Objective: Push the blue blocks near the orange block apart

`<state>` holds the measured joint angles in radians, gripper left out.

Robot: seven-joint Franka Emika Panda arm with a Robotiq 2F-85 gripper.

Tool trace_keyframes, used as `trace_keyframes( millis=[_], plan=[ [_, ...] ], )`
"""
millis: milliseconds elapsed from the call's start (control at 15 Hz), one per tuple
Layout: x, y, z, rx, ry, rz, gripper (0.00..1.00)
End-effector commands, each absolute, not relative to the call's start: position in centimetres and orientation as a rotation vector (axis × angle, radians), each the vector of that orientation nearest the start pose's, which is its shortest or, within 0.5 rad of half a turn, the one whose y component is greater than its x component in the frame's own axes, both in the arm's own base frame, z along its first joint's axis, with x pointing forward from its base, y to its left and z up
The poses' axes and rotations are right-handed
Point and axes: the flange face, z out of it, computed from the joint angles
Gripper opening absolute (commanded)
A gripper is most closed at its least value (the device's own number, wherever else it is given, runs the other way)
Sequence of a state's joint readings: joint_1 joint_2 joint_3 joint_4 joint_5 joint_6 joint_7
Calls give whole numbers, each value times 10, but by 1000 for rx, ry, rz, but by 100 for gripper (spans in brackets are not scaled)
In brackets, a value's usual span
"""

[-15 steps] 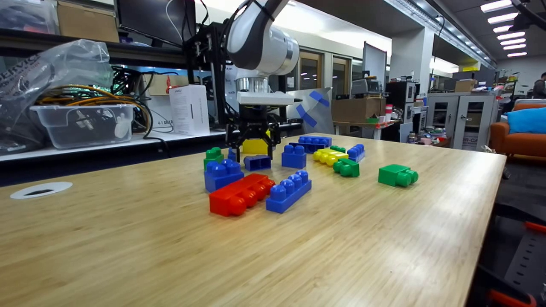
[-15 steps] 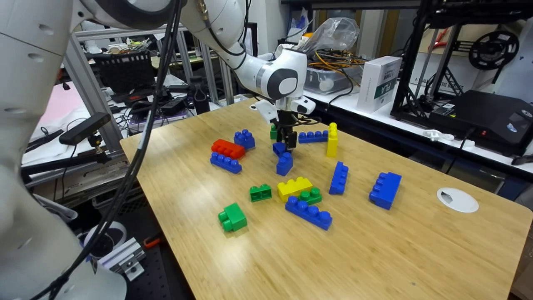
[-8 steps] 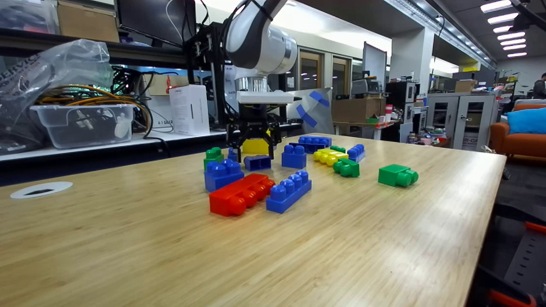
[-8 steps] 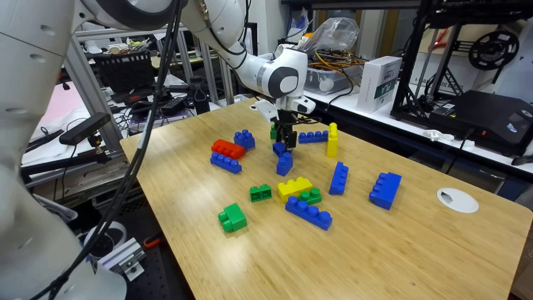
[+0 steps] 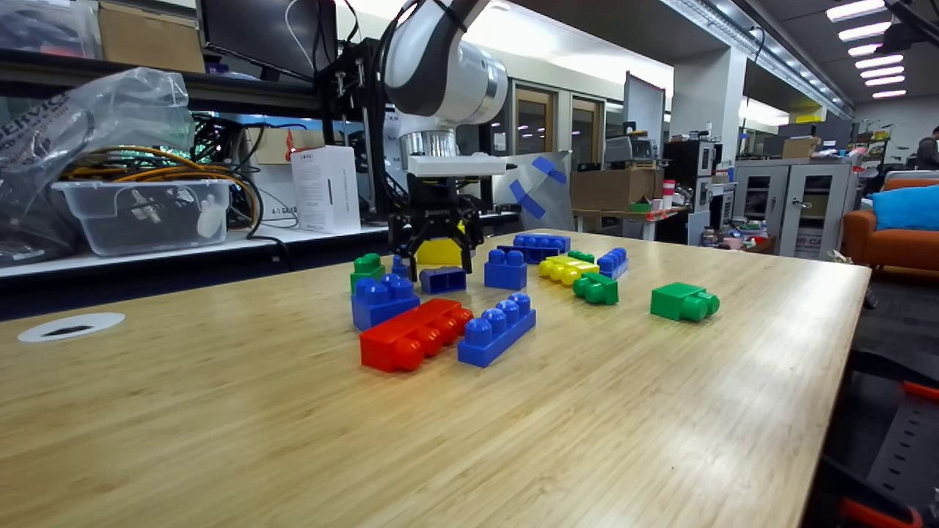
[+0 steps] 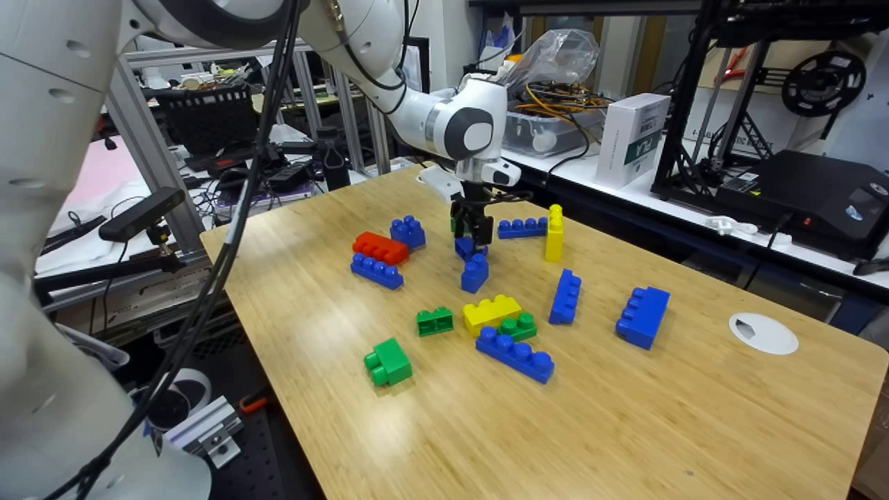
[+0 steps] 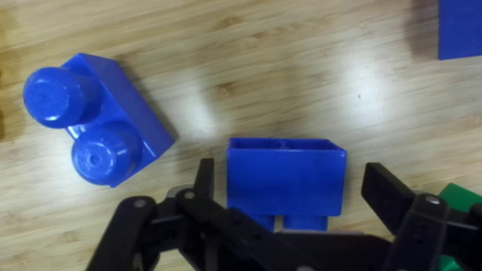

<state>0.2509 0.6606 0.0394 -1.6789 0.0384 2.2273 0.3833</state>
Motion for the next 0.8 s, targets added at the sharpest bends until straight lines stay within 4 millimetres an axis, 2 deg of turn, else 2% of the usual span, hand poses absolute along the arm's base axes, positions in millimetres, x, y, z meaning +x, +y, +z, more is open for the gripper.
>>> trace_keyframes(
  millis=[0, 467, 733],
  plan=[
    [635, 190, 213, -3142, 106, 213, 100],
    [638, 185, 216, -3145, 75, 213, 100],
    [643, 181, 219, -3128, 29, 271, 100]
  ],
)
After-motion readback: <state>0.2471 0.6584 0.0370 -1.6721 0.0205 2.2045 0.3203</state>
